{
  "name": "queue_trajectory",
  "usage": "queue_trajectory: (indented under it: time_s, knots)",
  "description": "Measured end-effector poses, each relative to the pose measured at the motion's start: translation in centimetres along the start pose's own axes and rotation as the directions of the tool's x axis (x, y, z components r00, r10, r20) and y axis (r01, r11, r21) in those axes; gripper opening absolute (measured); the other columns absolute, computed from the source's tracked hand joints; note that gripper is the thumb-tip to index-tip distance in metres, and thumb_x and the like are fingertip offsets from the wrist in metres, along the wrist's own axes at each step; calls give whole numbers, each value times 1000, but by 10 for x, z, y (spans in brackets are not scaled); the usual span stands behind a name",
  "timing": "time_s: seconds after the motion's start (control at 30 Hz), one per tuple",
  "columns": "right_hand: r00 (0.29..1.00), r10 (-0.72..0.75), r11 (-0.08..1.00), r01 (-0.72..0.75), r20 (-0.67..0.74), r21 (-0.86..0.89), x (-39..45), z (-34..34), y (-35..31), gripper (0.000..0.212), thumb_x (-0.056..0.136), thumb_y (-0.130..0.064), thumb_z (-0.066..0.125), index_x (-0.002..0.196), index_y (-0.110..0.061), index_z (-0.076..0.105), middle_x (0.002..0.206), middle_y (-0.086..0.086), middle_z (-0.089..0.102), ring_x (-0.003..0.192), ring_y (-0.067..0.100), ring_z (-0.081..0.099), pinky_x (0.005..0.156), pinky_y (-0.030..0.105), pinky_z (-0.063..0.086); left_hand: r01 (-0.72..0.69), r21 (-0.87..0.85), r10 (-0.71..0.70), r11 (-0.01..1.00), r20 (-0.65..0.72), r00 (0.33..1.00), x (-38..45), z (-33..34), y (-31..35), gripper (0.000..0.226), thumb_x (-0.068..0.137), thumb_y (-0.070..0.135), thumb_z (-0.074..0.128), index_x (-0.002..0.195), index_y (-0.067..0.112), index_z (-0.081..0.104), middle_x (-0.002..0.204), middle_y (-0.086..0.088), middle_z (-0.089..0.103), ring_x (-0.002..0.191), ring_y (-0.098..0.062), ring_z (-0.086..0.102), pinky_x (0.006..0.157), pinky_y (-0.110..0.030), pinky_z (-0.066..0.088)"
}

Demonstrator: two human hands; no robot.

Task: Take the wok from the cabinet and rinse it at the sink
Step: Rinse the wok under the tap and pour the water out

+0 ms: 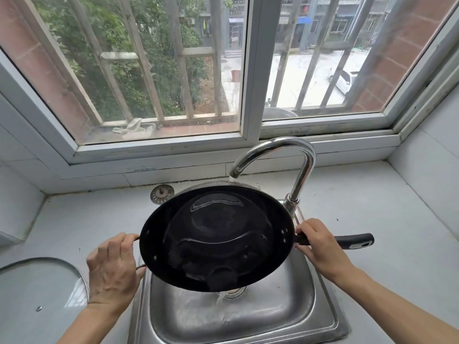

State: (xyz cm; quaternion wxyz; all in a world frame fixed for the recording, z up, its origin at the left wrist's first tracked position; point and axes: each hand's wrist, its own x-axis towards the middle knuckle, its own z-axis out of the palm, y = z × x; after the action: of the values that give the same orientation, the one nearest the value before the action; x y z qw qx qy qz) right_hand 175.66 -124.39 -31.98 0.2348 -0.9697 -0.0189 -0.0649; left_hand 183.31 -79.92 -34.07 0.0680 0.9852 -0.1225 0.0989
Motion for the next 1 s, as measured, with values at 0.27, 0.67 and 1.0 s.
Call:
queue_trajectory:
  time_s: [0.27, 0.67, 1.0]
  knots:
    - [997, 76, 997, -76, -5, -10, -29, -16, 16, 35, 71, -2, 81, 96, -14, 61, 93, -6, 50, 88, 14, 50, 78, 24, 47, -125, 7, 124, 992, 48, 991, 15, -17, 28, 100, 34, 35, 96, 121, 5, 56, 115, -13, 52, 105, -36, 48, 82, -46, 34]
    - [999, 24, 995, -26, -27, -95, -43, -26, 20, 37, 71, -4, 82, 105, -9, 67, 95, 0, 60, 88, 21, 57, 80, 26, 45, -250, 68, 229, 966, 225, 947, 26, -43, 32, 112, 21, 37, 98, 122, 9, 58, 108, -10, 57, 99, -32, 54, 80, -44, 35]
    - [989, -146, 967, 137, -27, -213, -19, -36, 13, 33, 74, -8, 80, 104, -13, 65, 96, -2, 64, 84, 24, 57, 75, 35, 46, -328, 59, 292, 943, 329, 898, 50, -78, 5, 102, 25, 50, 92, 117, 14, 66, 104, -2, 64, 92, -29, 61, 79, -44, 44]
